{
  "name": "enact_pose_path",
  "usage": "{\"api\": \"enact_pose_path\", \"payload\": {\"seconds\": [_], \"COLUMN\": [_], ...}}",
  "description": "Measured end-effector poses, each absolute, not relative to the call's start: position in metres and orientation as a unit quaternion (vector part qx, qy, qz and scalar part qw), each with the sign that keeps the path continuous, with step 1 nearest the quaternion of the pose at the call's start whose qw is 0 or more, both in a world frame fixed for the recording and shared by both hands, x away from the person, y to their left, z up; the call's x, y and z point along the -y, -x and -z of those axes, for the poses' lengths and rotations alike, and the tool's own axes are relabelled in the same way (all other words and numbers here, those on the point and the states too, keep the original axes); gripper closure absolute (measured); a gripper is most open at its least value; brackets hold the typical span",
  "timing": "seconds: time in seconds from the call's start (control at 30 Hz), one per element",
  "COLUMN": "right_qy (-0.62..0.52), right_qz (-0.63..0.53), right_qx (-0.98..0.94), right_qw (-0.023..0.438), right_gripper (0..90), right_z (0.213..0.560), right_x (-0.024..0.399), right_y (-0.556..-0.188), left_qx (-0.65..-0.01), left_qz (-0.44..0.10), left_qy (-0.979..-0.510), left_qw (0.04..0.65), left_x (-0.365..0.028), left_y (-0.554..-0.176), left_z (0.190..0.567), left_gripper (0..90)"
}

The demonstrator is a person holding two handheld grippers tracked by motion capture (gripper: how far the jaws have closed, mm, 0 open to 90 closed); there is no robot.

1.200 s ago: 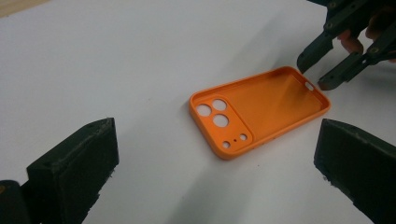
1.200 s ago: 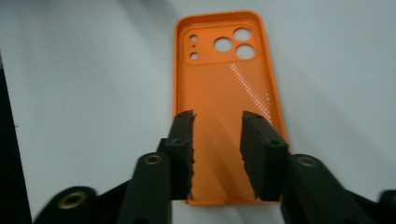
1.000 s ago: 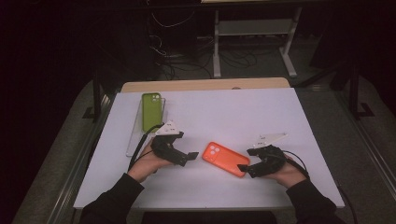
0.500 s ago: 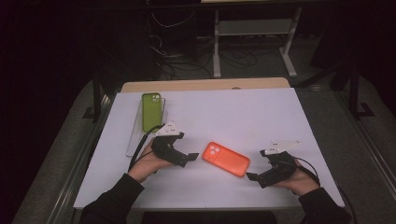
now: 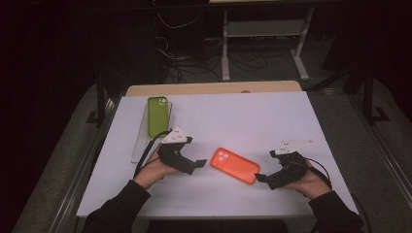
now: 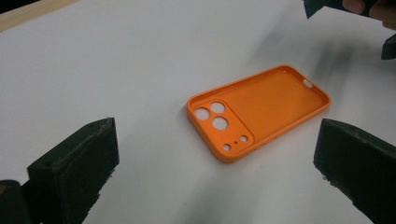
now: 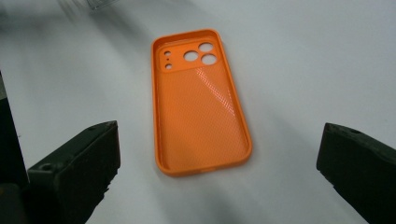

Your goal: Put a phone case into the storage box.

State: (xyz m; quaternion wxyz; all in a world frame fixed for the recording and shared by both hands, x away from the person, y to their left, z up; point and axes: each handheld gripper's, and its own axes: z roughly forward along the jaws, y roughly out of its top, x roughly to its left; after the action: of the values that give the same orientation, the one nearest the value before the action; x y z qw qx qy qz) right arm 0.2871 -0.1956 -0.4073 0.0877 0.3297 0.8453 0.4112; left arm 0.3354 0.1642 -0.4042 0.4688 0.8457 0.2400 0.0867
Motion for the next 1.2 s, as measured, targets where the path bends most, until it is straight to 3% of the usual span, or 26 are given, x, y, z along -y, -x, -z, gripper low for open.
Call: {"api": "enact_pose_path", "payload": {"seconds": [0.7, 1.2], "right_qy": [-0.294, -0.29], "right_qz": [-0.385, -0.326], "right_qx": [-0.873, -0.898], "right_qw": [0.063, 0.059], "right_gripper": [0.0, 0.0], "right_z": [0.402, 0.417], "right_x": [0.141, 0.135], "right_y": [-0.333, -0.331], "left_qx": [-0.247, -0.248], "left_qz": [-0.086, -0.087], "left_qy": [-0.841, -0.841], "left_qw": [0.474, 0.473], "left_x": [-0.167, -0.167], "left_y": [-0.337, -0.337], "left_z": [0.405, 0.405], "left_gripper": [0.0, 0.0]}}
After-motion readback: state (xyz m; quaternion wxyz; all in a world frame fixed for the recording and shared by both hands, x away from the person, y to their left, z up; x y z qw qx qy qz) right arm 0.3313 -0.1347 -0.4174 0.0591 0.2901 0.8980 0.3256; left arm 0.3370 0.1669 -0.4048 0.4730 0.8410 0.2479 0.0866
